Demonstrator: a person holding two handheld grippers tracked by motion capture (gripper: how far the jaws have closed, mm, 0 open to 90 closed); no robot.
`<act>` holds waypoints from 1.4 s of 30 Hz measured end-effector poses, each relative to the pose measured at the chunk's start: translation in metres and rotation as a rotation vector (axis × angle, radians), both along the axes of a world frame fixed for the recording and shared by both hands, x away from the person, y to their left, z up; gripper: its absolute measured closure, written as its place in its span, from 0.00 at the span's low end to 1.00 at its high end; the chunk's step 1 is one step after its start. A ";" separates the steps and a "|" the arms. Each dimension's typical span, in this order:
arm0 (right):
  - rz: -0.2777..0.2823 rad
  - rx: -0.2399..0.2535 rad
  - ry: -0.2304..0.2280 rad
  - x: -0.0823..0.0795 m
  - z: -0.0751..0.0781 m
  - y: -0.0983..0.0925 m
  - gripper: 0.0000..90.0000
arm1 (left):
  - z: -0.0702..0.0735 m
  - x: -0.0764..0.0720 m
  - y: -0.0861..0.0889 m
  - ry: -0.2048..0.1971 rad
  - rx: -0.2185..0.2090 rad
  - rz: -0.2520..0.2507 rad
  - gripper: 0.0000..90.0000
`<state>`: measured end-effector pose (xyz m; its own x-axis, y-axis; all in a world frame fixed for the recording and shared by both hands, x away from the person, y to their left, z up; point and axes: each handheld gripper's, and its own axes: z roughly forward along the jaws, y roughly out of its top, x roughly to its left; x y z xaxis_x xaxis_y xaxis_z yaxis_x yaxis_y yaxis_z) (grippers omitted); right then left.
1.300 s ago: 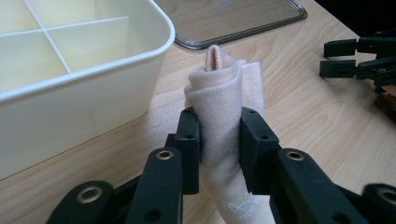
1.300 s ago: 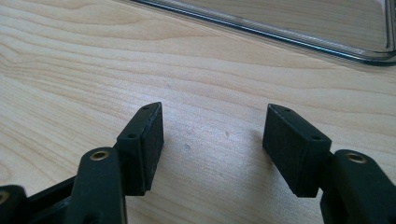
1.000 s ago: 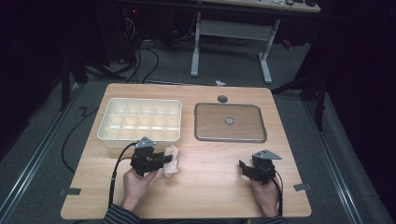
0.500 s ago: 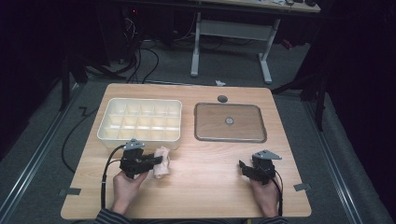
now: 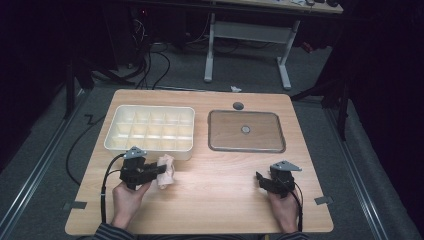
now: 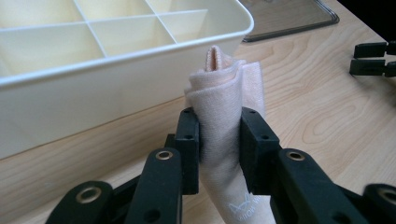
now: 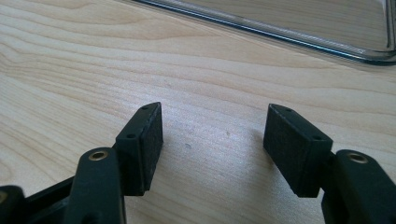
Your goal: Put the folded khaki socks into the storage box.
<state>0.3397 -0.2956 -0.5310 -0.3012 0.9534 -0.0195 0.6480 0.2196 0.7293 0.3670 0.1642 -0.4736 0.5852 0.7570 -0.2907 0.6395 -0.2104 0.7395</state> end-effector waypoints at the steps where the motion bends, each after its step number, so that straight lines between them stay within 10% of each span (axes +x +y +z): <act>1: 0.000 0.000 0.000 0.000 0.000 0.000 0.42 | 0.002 0.000 0.002 -0.001 0.004 0.003 0.79; 42: -0.001 0.001 0.001 0.000 0.000 0.000 0.42 | 0.035 0.038 0.025 -0.036 0.021 0.019 0.80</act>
